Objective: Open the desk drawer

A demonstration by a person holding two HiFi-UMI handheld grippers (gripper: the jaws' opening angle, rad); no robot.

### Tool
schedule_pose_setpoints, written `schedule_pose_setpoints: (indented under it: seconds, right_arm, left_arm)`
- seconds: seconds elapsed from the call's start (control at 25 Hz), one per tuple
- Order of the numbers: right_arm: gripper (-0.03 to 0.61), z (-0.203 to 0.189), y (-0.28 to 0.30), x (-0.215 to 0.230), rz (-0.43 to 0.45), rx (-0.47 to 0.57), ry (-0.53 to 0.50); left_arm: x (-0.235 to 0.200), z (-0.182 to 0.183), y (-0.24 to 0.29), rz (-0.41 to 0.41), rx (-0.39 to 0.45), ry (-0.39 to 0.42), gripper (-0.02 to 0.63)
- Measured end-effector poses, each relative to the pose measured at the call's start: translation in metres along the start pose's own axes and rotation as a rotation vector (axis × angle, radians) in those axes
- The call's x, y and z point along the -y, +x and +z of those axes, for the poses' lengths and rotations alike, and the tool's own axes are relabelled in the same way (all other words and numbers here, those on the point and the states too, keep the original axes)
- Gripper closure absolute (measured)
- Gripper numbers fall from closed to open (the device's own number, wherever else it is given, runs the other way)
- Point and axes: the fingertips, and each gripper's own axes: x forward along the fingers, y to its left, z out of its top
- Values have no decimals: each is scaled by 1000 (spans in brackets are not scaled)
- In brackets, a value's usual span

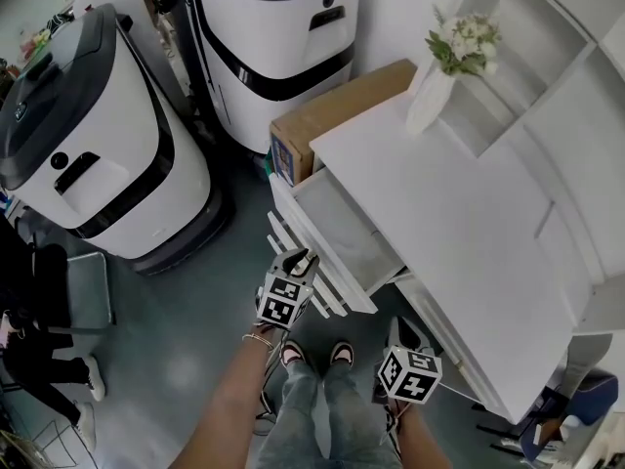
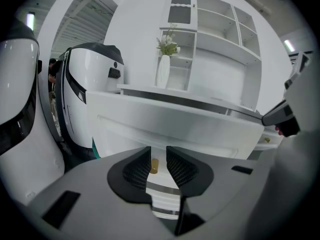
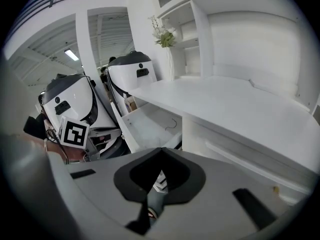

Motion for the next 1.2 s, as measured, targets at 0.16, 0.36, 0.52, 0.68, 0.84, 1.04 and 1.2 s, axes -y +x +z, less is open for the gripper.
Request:
schedule_pose_setpoints:
  seconds: [0.16, 0.36, 0.52, 0.68, 0.84, 1.04, 1.2]
  right_arm:
    - [572, 25, -17, -2, 36, 28, -30]
    - [572, 74, -36, -12, 111, 95, -53]
    - [572, 128, -51, -23, 171, 178, -80]
    - [572, 190, -74, -30, 217, 290, -113]
    - [572, 242, -98, -37, 242, 401, -186]
    - [572, 288, -122, -38, 239, 520, -252]
    - [572, 307, -129, -36, 227, 567, -254]
  left_arm:
    - [9, 27, -43, 61, 59, -25, 523]
    - [18, 104, -112, 155, 206, -47, 523]
    - [6, 156, -163, 325, 235, -121, 534]
    - [0, 205, -208, 411, 314, -223, 557]
    - [-7, 242, -250, 504, 410, -240, 581]
    - [-17, 259, -275, 584, 439, -238, 595]
    - [-19, 272, -279, 596, 455, -210, 595]
